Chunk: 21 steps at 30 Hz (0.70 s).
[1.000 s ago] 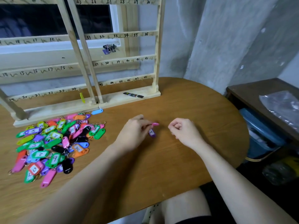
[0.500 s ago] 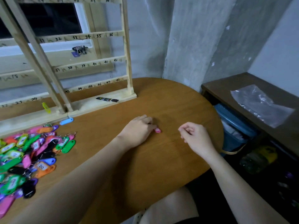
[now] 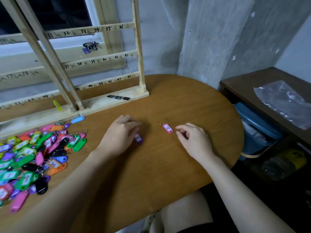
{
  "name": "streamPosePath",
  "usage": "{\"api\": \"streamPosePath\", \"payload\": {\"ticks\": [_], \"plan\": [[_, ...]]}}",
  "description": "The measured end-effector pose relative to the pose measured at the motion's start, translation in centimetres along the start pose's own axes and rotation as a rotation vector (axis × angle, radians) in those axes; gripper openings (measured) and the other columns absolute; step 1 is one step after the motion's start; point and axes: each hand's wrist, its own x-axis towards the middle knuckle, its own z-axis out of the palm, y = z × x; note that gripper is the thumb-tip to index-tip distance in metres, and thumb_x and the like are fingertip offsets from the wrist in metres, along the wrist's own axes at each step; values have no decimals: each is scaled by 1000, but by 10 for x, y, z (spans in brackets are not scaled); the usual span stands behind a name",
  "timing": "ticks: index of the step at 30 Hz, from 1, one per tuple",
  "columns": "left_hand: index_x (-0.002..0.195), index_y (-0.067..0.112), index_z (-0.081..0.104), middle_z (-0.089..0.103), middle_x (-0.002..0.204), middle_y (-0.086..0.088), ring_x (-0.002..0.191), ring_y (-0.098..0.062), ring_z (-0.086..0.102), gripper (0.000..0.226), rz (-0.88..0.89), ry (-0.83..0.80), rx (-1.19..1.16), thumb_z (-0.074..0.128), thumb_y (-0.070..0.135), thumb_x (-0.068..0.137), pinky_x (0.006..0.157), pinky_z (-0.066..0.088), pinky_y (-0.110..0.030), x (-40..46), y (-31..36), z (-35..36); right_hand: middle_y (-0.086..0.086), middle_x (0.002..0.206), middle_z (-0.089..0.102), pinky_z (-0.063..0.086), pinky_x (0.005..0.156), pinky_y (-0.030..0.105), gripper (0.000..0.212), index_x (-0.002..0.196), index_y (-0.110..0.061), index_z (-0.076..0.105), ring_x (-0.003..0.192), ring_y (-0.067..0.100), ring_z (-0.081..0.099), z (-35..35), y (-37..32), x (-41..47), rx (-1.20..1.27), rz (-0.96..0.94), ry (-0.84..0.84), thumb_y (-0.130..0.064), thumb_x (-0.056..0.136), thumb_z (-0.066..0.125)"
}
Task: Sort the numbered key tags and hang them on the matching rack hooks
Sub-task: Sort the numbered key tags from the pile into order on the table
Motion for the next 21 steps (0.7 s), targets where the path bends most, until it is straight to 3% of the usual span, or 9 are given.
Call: {"api": "streamPosePath", "payload": {"ticks": [3, 7, 13, 21], "plan": [[122, 15, 72, 65, 114, -2, 93, -24, 56, 32, -62, 15, 55, 65, 31, 95, 84, 52, -43, -24, -8, -1, -9, 99, 59, 49, 69, 20, 37, 138, -25, 62, 83, 2, 55, 8, -8, 4, -171, -51, -15, -35, 102, 57], [125, 24, 70, 62, 128, 8, 103, -21, 53, 51, -150, -46, 75, 45, 56, 95, 83, 45, -38, -35, -2, 12, -11, 90, 53, 46, 58, 25, 34, 134, -32, 65, 71, 6, 54, 13, -8, 10, -227, -100, -33, -39, 102, 57], [125, 26, 71, 62, 131, 7, 113, -22, 52, 36, -199, -27, 42, 61, 45, 96, 90, 37, -36, -21, 13, 30, -10, 87, 54, 52, 57, 29, 30, 127, -33, 70, 67, 7, 55, 11, -8, 10, -236, -116, -35, -41, 100, 58], [136, 23, 62, 59, 138, 4, 123, -19, 48, 48, -263, -45, 24, 54, 51, 98, 100, 36, -37, -14, 26, 25, -12, 98, 55, 55, 69, 24, 34, 132, -26, 66, 78, 6, 59, 13, -32, 8, -174, -108, -24, -37, 100, 59]]}}
